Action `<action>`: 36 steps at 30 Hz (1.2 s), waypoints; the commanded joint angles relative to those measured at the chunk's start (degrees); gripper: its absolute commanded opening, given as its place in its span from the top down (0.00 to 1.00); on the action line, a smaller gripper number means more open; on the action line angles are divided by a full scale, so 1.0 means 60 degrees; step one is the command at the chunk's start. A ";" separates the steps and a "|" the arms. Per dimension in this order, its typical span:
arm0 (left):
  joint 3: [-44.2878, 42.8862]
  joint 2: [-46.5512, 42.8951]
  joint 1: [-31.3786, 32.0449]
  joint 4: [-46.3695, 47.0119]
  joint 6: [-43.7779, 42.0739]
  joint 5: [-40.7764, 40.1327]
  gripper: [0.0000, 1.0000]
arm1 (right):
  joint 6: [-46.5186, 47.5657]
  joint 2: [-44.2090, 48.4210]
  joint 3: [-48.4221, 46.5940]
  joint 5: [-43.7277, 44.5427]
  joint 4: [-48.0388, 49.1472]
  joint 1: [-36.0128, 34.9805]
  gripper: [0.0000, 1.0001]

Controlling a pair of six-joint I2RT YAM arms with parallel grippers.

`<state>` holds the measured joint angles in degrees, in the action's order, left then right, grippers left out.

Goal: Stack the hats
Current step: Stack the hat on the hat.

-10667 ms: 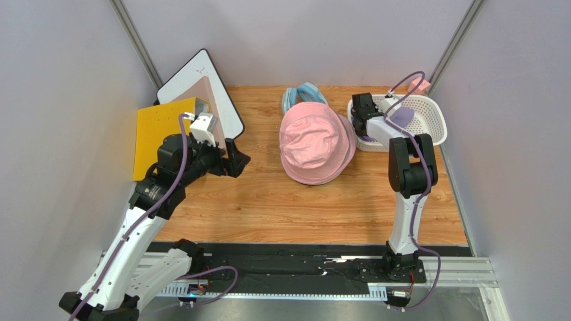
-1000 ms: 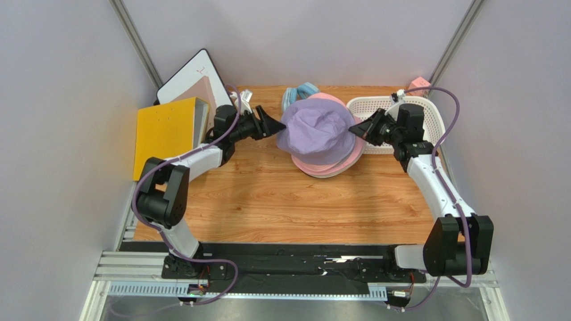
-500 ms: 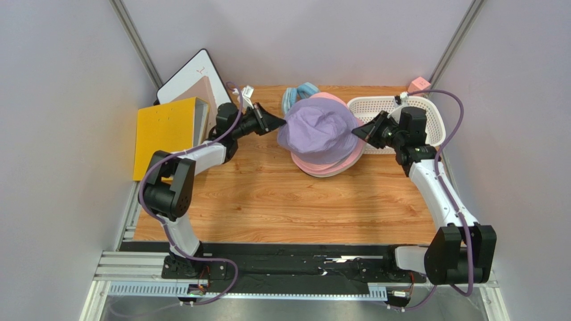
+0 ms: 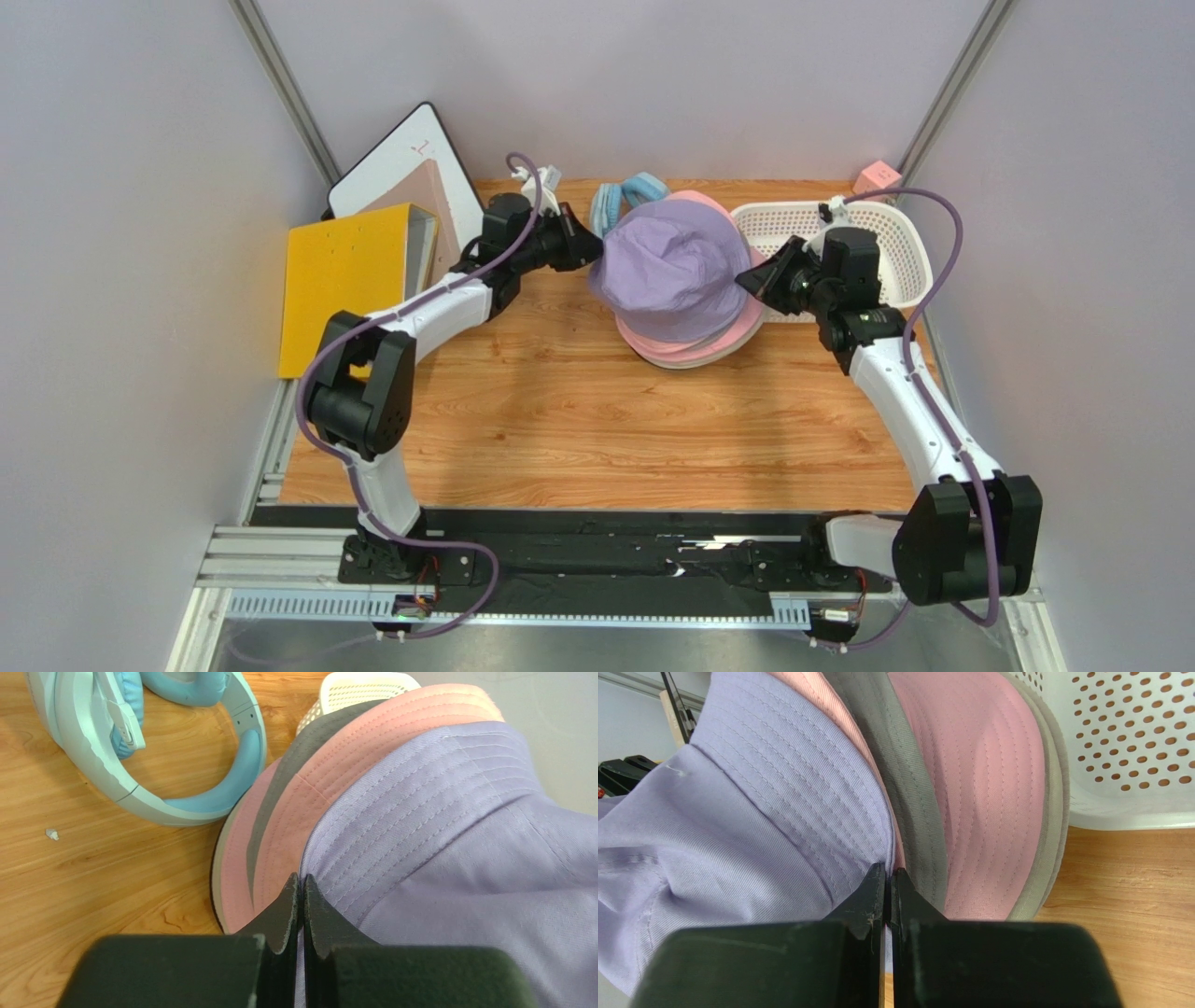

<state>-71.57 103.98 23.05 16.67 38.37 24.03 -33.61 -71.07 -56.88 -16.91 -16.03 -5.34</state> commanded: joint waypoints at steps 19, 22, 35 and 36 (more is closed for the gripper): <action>-0.1958 0.1024 0.0172 -0.1899 -0.2337 0.0623 1.00 | 0.1336 0.2178 -0.1442 0.0710 -0.2001 -0.0868 0.50; -0.2060 0.1068 0.0172 -0.1855 -0.2498 0.0843 1.00 | 0.1615 0.1228 -0.2163 -0.0124 -0.1826 -0.0487 0.53; -0.2925 0.1565 0.0275 -0.2147 -0.2850 0.1341 1.00 | 0.1748 -0.1938 -0.3278 -0.4139 0.1118 0.0392 0.49; -0.2940 0.1580 0.0275 -0.2191 -0.2894 0.1341 1.00 | 0.1763 -0.2012 -0.3278 -0.4198 0.1221 0.0465 0.49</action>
<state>-86.85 112.75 23.88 4.97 23.44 29.50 -24.82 -82.59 -74.52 -35.90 -15.97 -3.66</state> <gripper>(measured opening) 0.006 0.509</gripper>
